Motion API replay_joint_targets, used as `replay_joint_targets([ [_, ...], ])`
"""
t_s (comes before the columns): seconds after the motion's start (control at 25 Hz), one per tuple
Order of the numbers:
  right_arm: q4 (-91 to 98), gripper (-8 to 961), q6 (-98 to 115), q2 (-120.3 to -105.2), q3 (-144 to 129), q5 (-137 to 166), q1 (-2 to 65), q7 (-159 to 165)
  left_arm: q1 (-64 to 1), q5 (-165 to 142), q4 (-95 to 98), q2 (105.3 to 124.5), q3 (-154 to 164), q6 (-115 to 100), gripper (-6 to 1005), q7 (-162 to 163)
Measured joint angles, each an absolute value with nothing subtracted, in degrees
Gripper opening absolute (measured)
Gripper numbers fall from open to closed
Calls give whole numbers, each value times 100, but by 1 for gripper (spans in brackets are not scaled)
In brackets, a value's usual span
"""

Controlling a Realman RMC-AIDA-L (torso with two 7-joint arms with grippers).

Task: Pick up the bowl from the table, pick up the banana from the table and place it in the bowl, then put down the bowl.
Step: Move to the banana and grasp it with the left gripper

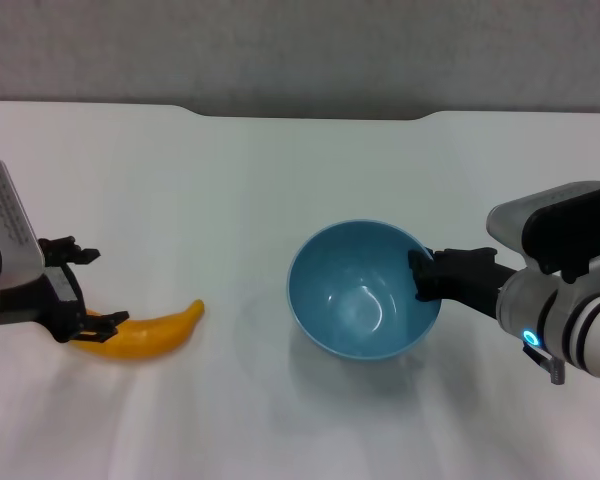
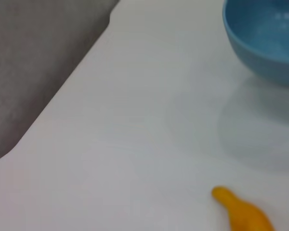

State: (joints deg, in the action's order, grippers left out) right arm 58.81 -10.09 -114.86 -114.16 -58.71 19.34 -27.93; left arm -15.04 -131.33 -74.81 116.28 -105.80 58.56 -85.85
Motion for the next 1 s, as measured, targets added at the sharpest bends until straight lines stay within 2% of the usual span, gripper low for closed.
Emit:
replay_joint_targets([
  [0.32,5898,46,-1097,-11487,-11321,-5871,1912,-2830,-1685,-14118,-7271,11614,-10413,5511,891,-8784],
  [1.0,5940,45,-1091,-11487,-11284,-5871,1836,-2891,-1628,-14489,-7373,11615,-10097,5441,890,-8080],
])
